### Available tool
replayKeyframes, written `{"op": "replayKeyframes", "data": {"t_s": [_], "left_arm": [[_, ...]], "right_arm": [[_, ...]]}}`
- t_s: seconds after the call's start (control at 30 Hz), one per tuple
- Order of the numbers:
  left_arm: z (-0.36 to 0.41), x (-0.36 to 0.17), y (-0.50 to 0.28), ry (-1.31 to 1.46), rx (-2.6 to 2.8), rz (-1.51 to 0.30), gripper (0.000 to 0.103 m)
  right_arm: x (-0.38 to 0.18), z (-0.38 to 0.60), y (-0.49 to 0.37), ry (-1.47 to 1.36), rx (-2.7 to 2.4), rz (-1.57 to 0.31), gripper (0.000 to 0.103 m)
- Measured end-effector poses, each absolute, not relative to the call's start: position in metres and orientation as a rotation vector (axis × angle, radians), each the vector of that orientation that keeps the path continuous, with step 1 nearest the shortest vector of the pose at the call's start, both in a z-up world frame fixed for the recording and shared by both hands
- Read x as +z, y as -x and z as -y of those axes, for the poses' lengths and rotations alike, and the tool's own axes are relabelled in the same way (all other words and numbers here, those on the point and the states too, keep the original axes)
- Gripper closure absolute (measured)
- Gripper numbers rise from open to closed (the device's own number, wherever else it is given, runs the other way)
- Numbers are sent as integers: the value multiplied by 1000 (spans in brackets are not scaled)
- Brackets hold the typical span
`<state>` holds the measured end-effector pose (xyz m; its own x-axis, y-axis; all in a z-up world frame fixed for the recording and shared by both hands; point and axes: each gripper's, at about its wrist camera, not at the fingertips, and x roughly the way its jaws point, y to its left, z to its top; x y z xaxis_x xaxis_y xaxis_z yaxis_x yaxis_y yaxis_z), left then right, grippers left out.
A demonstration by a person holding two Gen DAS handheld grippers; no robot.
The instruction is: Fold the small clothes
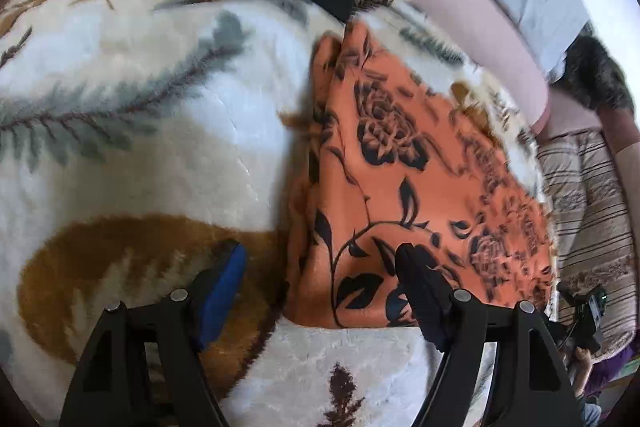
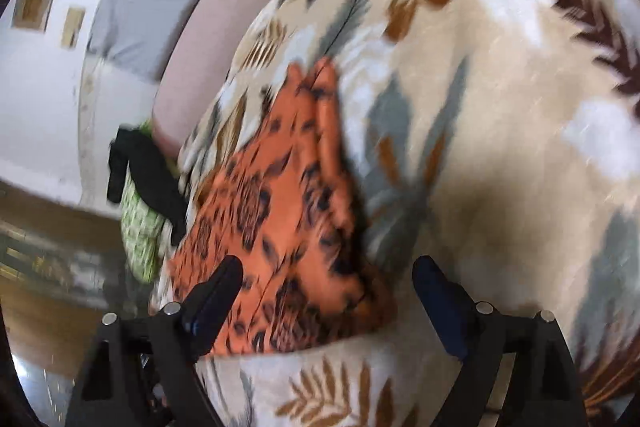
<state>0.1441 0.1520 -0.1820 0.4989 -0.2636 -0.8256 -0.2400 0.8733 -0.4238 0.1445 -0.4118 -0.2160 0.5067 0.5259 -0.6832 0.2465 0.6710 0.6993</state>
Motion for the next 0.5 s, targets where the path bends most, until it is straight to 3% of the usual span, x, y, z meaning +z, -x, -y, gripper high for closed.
{"op": "replayKeyframes", "data": {"t_s": [0.07,0.1,0.13,0.37,0.5], "left_arm": [[-144,-181,-155,498,5,-1100,84],[-146,-178,-160,525,10,-1119,89],[-149,-172,-161,560,-7,-1110,93],[-136,-92,-111,549,-29,-933,96],[-127,-135,-93,434,18,-1035,89]], "right_arm": [[-216,402,-153,-826,226,-1051,22],[-217,398,-160,-836,244,-1071,64],[-217,396,-164,-848,240,-1087,88],[-167,391,-134,-784,281,-1002,89],[-184,390,-106,-773,272,-1083,88]]}}
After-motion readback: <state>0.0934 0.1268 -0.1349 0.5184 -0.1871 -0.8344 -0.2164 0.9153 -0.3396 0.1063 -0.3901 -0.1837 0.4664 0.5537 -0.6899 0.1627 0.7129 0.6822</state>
